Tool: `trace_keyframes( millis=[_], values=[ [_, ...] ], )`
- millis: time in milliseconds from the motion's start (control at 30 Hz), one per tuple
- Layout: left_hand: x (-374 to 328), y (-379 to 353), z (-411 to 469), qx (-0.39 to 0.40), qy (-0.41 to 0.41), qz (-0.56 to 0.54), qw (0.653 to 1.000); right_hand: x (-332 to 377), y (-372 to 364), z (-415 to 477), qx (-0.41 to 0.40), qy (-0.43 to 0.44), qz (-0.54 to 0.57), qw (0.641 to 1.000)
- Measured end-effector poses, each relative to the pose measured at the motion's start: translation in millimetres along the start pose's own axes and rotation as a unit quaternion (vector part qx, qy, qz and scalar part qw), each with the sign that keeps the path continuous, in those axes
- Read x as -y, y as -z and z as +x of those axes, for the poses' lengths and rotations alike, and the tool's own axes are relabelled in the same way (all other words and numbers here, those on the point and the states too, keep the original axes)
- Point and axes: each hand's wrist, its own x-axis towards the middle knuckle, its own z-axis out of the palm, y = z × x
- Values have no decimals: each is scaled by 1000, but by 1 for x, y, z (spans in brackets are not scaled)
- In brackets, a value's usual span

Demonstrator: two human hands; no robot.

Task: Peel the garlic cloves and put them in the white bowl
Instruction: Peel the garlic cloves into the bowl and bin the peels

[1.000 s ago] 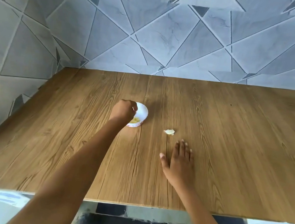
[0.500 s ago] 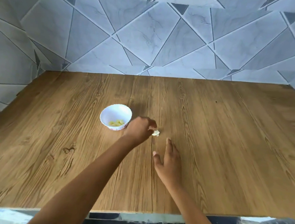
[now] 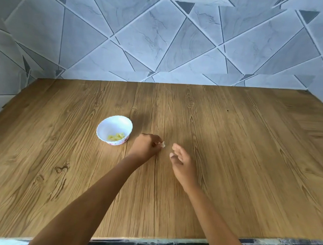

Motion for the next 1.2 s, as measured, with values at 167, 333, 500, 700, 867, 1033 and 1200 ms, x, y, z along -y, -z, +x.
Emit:
trace_keyframes(
  millis=[167, 333, 500, 700, 867, 1033, 1200],
  values=[
    [-7, 6, -2, 9, 91, -223, 971, 19, 0, 27, 32, -127, 240, 962],
    [-10, 9, -4, 14, 130, -264, 956, 19, -5, 35, 13, -145, 306, 941],
    [-5, 17, -13, -22, 192, -299, 935, 8, -14, 43, -3, -77, 118, 990],
    [8, 33, -40, -30, 213, -292, 932, 5, -32, 51, -14, 50, -169, 984],
    [13, 40, -59, -55, 233, -300, 923, 7, -39, 52, -28, 100, -265, 959],
    [12, 47, -77, -47, 242, -334, 910, 18, -24, 27, -73, 123, -269, 952],
    [7, 53, -98, -35, 218, -374, 901, 13, -19, -33, -61, 201, -269, 940]
  ],
)
